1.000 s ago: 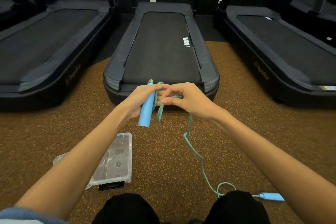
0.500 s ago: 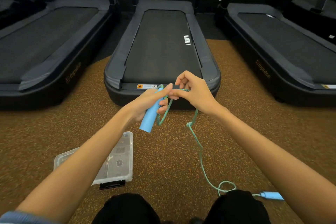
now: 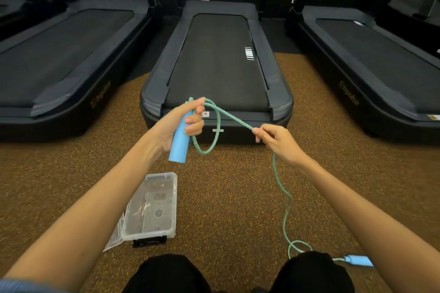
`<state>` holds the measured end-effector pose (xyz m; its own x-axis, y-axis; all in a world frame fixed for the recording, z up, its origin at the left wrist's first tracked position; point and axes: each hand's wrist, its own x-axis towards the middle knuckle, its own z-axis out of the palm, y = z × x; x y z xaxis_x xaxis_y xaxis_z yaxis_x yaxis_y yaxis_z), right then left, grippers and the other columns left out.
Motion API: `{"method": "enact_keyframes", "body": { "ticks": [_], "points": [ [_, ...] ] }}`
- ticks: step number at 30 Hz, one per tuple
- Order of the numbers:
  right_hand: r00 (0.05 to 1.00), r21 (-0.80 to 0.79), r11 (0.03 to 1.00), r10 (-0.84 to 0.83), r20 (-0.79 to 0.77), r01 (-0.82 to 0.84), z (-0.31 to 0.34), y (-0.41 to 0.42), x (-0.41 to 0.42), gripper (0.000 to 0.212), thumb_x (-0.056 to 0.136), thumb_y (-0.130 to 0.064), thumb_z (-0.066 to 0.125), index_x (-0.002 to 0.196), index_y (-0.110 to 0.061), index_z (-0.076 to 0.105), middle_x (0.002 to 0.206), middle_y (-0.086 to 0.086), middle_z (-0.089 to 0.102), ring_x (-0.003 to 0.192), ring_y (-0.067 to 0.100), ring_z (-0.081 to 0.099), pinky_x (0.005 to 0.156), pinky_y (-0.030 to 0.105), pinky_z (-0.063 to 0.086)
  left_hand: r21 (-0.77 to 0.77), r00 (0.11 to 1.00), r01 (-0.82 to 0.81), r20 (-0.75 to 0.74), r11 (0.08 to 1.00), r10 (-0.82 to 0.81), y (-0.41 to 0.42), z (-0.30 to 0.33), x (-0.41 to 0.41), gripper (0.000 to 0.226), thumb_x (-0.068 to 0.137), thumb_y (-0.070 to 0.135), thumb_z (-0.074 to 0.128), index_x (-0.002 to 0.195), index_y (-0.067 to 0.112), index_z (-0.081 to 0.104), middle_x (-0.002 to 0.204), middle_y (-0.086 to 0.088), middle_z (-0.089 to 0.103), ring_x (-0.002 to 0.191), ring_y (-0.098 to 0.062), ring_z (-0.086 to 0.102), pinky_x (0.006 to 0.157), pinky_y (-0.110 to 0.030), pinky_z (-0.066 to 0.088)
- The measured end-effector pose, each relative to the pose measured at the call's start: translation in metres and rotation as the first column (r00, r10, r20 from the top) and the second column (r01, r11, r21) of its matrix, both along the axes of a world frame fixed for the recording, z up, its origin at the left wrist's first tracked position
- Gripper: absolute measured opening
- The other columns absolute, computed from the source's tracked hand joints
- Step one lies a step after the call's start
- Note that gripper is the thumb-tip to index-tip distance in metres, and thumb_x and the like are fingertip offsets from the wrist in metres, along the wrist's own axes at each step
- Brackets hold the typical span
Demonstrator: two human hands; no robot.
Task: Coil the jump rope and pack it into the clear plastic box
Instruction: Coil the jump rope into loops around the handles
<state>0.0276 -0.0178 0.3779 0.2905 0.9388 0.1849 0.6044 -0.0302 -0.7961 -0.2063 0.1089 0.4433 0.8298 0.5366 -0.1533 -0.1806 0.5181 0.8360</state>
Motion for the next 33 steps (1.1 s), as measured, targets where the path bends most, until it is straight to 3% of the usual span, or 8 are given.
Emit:
{"method": "enact_keyframes", "body": {
  "ticks": [4,9,15,21,24,28,31,33],
  "points": [
    [0.997,-0.067,0.996,-0.063,0.037,0.065,-0.02,-0.011,0.014,0.04,0.096,-0.033,0.054,0.058,-0.02,0.051,0.05,-0.009,0.039,0.046,0.004,0.033,0.051,0.025,0.028,-0.017,0.993,-0.071,0.093,0.997,0.072,0.016,0.004,-0.012,0.028,0.082,0.031,0.061,0.059,0.017,0.054,0.037,0.011,0.035,0.03,-0.002,0.034,0.032,-0.014,0.032],
    [0.996,-0.147,0.986,-0.087,-0.008,0.085,-0.039,-0.023,0.02,0.039,0.096,-0.036,0.053,0.062,-0.018,0.054,0.053,-0.004,0.044,0.05,0.01,0.038,0.052,0.026,0.032,-0.014,0.981,-0.097,0.165,0.995,0.098,0.027,0.003,-0.022,0.033,0.063,0.032,0.082,0.062,0.018,0.052,0.038,0.01,0.037,0.031,-0.002,0.036,0.034,-0.014,0.032],
    [0.988,-0.244,0.958,-0.155,0.003,0.151,-0.054,-0.03,0.022,0.035,0.096,-0.036,0.053,0.067,-0.017,0.057,0.054,-0.001,0.048,0.049,0.013,0.041,0.051,0.028,0.036,-0.102,0.944,-0.155,0.277,0.983,0.178,0.034,0.001,-0.029,0.028,0.065,0.027,0.08,0.061,0.017,0.054,0.037,0.009,0.038,0.031,-0.003,0.038,0.034,-0.013,0.033],
    [0.995,-0.158,0.983,-0.097,0.019,0.098,-0.052,-0.039,0.013,0.017,0.097,-0.034,0.05,0.087,-0.025,0.059,0.066,-0.005,0.056,0.056,0.009,0.046,0.057,0.028,0.037,-0.094,0.937,-0.324,0.105,0.941,0.333,0.034,-0.002,-0.033,0.027,0.085,0.034,0.058,0.065,0.018,0.053,0.042,0.01,0.042,0.034,-0.003,0.039,0.036,-0.012,0.035],
    [0.986,-0.145,0.989,0.036,0.164,-0.012,-0.038,-0.038,-0.005,0.013,0.097,-0.039,0.049,0.097,-0.029,0.057,0.068,-0.002,0.06,0.055,0.011,0.049,0.055,0.027,0.04,-0.065,0.935,-0.351,0.032,0.934,0.354,0.028,-0.004,-0.029,0.023,0.084,0.036,0.061,0.072,0.018,0.054,0.047,0.009,0.048,0.039,-0.003,0.045,0.04,-0.012,0.041],
    [0.908,-0.173,0.981,0.149,0.393,-0.087,-0.01,-0.034,-0.027,0.02,0.094,-0.041,0.053,0.099,-0.026,0.066,0.075,-0.009,0.065,0.059,0.004,0.055,0.058,0.023,0.044,-0.025,0.942,-0.336,-0.019,0.941,0.336,0.021,-0.004,-0.024,0.02,0.09,0.029,0.058,0.075,0.016,0.057,0.05,0.008,0.05,0.042,-0.003,0.049,0.041,-0.013,0.044],
    [0.886,-0.167,0.977,0.192,0.421,-0.132,0.006,-0.031,-0.039,0.026,0.091,-0.045,0.056,0.097,-0.025,0.07,0.088,-0.011,0.069,0.076,0.003,0.062,0.071,0.027,0.054,-0.039,0.952,-0.305,-0.053,0.952,0.303,0.014,-0.003,-0.021,0.022,0.092,0.027,0.056,0.075,0.014,0.061,0.055,0.005,0.053,0.045,-0.005,0.052,0.044,-0.013,0.048],
    [0.887,-0.153,0.973,0.222,0.404,-0.174,0.016,-0.029,-0.046,0.032,0.087,-0.051,0.055,0.093,-0.025,0.071,0.086,-0.011,0.069,0.077,0.005,0.063,0.071,0.031,0.055,-0.063,0.957,-0.288,-0.061,0.956,0.284,0.007,-0.004,-0.016,0.023,0.094,0.025,0.053,0.077,0.011,0.061,0.061,0.001,0.057,0.05,-0.008,0.058,0.051,-0.015,0.051]
  ]
}}
